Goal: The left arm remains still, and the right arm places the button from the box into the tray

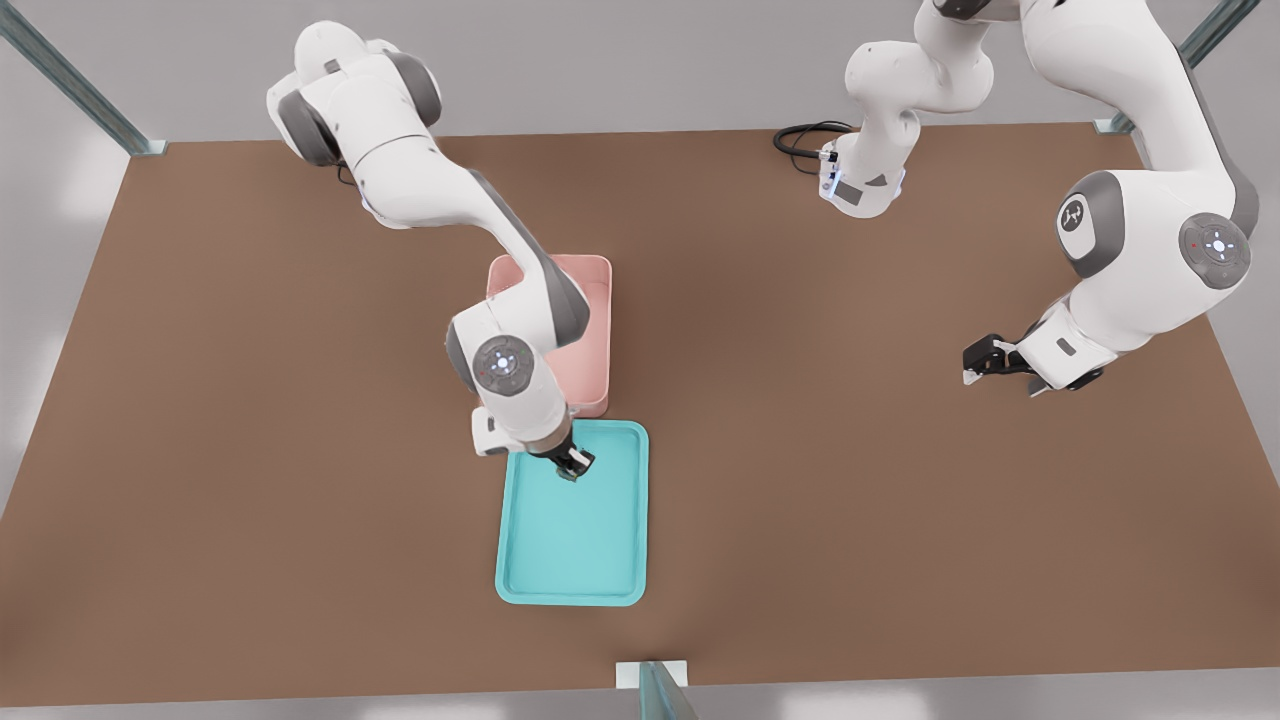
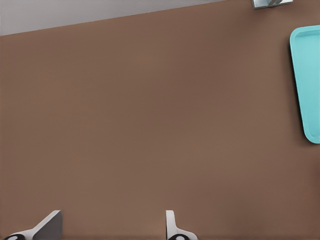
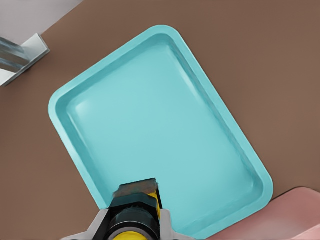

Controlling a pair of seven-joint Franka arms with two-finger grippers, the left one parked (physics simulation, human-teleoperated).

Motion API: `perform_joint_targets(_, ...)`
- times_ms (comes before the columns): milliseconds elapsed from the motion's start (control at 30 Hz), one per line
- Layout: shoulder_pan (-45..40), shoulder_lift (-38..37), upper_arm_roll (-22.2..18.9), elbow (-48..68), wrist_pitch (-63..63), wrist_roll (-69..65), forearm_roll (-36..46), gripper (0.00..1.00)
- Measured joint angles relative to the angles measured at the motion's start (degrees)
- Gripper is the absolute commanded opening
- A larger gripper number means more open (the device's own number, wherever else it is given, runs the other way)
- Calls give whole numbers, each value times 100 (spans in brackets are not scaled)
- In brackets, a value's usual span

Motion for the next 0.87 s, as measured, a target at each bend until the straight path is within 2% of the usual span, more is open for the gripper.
perform_joint_targets(100,-15,572,-10,343,-87,41,-7,42)
perform_joint_targets(233,-18,895,-23,398,10,89,-11,43)
perform_joint_targets(267,-20,921,-23,400,34,101,-16,86)
perform_joint_targets(300,-30,933,-25,402,52,110,-22,100)
perform_joint_targets(400,-46,747,-65,390,20,128,-25,100)
perform_joint_targets(467,-356,3,-40,390,-415,61,-22,100)
perform_joint_targets(533,-1238,-1013,-78,-31,-974,-274,47,100)
perform_joint_targets(633,-1779,-2701,-1076,-2096,-1537,-1218,3,100)
perform_joint_targets(700,-1868,-2936,-1281,-2538,-1743,-1818,-39,100)
perform_joint_targets(867,-1752,-2915,-1307,-2630,-2034,-3026,46,100)
